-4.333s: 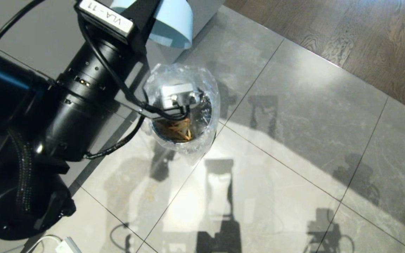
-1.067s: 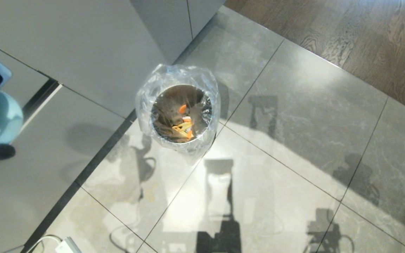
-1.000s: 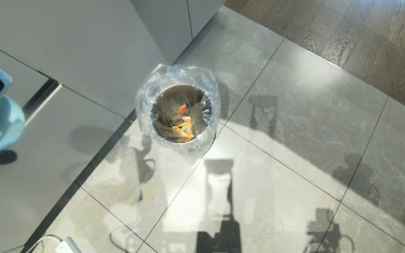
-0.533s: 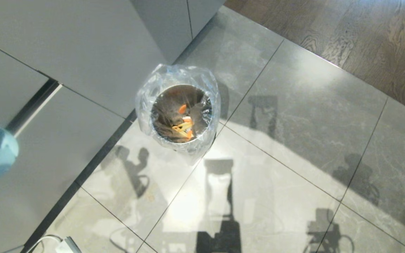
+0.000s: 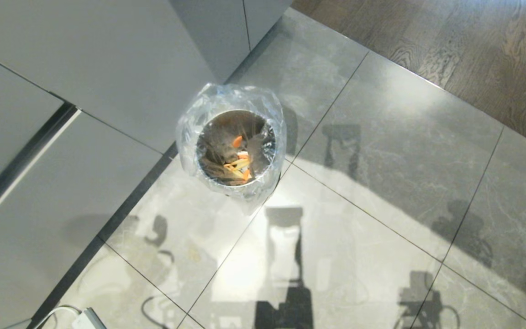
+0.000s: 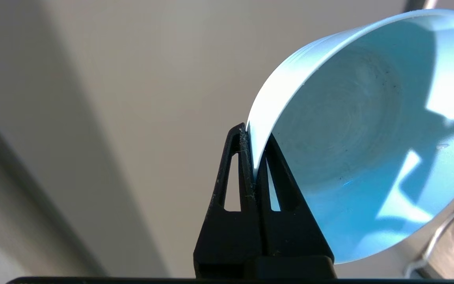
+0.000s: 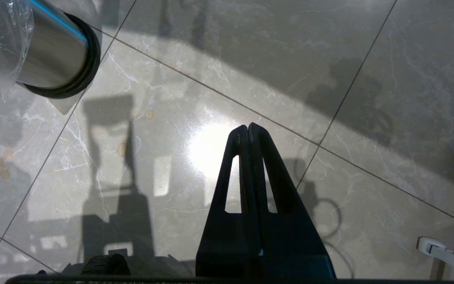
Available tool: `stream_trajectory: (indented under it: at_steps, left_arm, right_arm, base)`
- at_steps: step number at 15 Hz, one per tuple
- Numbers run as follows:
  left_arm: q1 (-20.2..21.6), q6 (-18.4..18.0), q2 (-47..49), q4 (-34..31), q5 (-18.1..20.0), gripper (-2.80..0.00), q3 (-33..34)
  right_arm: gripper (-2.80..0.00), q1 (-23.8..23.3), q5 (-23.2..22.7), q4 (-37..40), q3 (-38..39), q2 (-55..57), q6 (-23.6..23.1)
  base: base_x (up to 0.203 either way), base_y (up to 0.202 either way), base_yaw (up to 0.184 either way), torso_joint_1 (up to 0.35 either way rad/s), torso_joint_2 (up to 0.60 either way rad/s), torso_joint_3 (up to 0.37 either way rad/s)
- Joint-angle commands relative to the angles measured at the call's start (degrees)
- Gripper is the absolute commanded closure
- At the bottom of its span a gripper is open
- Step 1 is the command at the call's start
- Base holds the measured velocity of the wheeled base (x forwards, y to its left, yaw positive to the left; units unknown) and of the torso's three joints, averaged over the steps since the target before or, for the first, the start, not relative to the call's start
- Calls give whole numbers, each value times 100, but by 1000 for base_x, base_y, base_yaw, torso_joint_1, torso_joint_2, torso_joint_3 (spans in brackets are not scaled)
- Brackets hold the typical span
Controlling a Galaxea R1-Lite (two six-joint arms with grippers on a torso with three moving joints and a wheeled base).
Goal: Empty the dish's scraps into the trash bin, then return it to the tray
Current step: Put the bowl back to the table
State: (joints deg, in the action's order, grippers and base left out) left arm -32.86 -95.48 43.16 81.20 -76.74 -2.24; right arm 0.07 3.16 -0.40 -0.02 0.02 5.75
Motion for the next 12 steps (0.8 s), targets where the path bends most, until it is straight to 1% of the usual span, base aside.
stream_trajectory:
  at_steps: [1, 3, 4, 5, 6, 7, 8, 9, 10, 11, 12]
  left_arm:
    - [476, 365, -311, -214, -36, 0, 218]
    - [606, 812, -393, -711, -32, 0, 223]
    - [685, 1043, -491, -1068, 28, 0, 224]
    - [810, 1271, -544, -1367, 170, 0, 224]
    - [1034, 1685, -589, -1795, 406, 0, 224]
    - [1259, 2251, -633, -2289, 702, 0, 224]
    - [1433, 2874, -670, -2805, 1081, 0, 224]
    - [1610, 3616, -725, -3459, 1665, 0, 224]
    - [1781, 4316, -799, -4121, 2443, 0, 216]
    - [1966, 4851, -907, -4657, 3202, 0, 208]
    - [2267, 5219, -1089, -5152, 3893, 0, 210]
  right_arm:
    - [0, 1, 1, -4, 2, -2, 5]
    - [0, 1, 2, -4, -6, -2, 5]
    - [0, 1, 6, -4, 2, -2, 5]
    - [0, 1, 6, -4, 2, -2, 5]
    - [0, 1, 1, -4, 2, -2, 5]
    - [0, 1, 6, -4, -1, -2, 5]
    - [0, 1, 5, -4, 2, -2, 5]
    - [0, 1, 1, -4, 2, -2, 5]
    - [0, 1, 9, -4, -1, -2, 5]
    - [0, 1, 9, -4, -6, -2, 5]
    - [0, 1, 1, -4, -5, -2, 5]
  base:
    - [0, 0, 0, 0, 0, 0]
    - [0, 0, 0, 0, 0, 0]
    - [0, 0, 0, 0, 0, 0]
    - [0, 0, 0, 0, 0, 0]
    - [0, 0, 0, 0, 0, 0]
    - [0, 0, 0, 0, 0, 0]
    - [0, 0, 0, 0, 0, 0]
    - [0, 0, 0, 0, 0, 0]
    - [0, 0, 0, 0, 0, 0]
    - [0, 0, 0, 0, 0, 0]
    - [0, 0, 0, 0, 0, 0]
